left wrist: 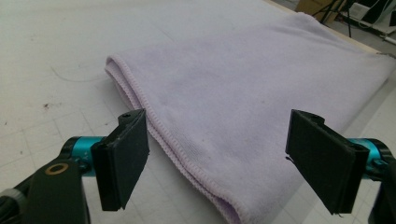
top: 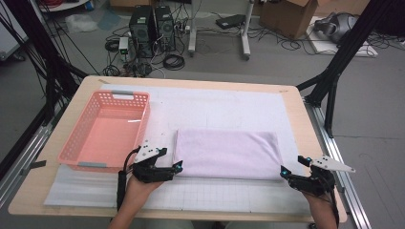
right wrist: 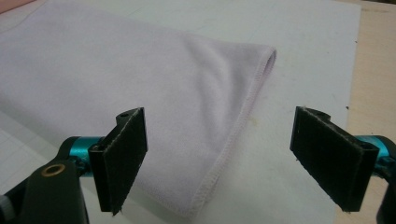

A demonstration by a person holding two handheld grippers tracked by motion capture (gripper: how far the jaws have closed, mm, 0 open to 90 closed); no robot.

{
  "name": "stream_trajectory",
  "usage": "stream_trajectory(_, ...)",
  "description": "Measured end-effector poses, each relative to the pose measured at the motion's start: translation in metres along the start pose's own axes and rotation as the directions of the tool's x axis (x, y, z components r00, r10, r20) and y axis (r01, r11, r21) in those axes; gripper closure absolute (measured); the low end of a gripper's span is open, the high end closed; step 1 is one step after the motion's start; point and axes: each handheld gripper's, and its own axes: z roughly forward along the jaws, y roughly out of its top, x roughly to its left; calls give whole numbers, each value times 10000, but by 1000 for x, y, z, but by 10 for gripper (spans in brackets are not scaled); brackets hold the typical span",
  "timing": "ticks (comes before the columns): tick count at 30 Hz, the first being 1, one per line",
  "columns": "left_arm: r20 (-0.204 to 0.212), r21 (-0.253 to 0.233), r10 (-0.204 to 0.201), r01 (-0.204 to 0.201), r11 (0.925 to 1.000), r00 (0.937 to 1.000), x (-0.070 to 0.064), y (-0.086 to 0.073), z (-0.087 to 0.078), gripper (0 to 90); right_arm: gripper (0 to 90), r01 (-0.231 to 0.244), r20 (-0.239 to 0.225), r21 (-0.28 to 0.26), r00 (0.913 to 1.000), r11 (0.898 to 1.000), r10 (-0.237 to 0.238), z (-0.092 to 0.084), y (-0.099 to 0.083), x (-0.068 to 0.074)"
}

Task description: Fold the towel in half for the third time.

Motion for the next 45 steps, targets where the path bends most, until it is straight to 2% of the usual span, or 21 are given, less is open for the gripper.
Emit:
stream_trajectory(5, -140, 490, -165, 171, 9987, 9998, 0, -4, 2, 243, 178, -17, -236, 31, 9997, 10000, 17, 3, 0, 2)
stream_trajectory(9, -489, 760, -403, 439, 9961, 9980, 3, -5, 5, 228, 177, -169, -599, 4, 9981, 9999, 169, 6, 1, 2)
stream_trajectory(12, -533, 956, -522, 571, 9938, 9972, 5, -6, 7, 228, 177, -254, -811, 86, 9964, 9996, 260, 8, 1, 4)
stream_trajectory(15, -580, 1165, -616, 680, 9909, 9964, 4, -8, 9, 236, 177, -128, -871, 107, 9961, 9999, 137, 11, 2, 6)
stream_trajectory(19, -590, 1492, -772, 853, 9851, 9953, 4, -9, 11, 313, 177, -180, -920, 74, 9956, 9998, 186, 14, 4, 10)
stream_trajectory(23, -325, 1936, -810, 858, 9773, 9962, 3, -12, 15, 411, 177, -144, -994, 52, 9949, 9999, 148, 15, 6, 12)
stream_trajectory(29, -444, 1958, -589, 665, 9784, 9973, 0, -13, 16, 471, 177, -145, -1119, 8, 9936, 9999, 145, 19, 9, 15)
stream_trajectory(32, -275, 2074, -301, 351, 9776, 9992, -6, -13, 17, 554, 177, -27, -1207, -36, 9927, 10000, 22, 23, 14, 19)
stream_trajectory(33, -344, 2087, -203, 271, 9776, 9992, -8, -13, 17, 566, 177, -13, -1252, -69, 9921, 10000, 4, 25, 16, 21)
stream_trajectory(38, -586, 2157, -413, 531, 9750, 9974, -10, -12, 19, 623, 178, -112, -1528, -261, 9882, 9996, 71, 33, 24, 22)
stream_trajectory(41, -734, 2135, -937, 1074, 9710, 9929, -10, -11, 21, 673, 184, -196, -1674, -224, 9858, 9996, 155, 40, 28, 24)
stream_trajectory(43, -511, 2164, -1166, 1250, 9683, 9919, -10, -11, 22, 739, 184, -203, -1750, -313, 9845, 9993, 145, 45, 32, 26)
stream_trajectory(44, -579, 2152, -1133, 1233, 9688, 9919, -11, -11, 23, 793, 185, -140, -1779, -304, 9840, 9994, 83, 49, 34, 28)
stream_trajectory(45, -596, 2156, -1047, 1152, 9697, 9927, -12, -11, 23, 798, 185, -145, -1791, -247, 9838, 9996, 99, 53, 36, 30)
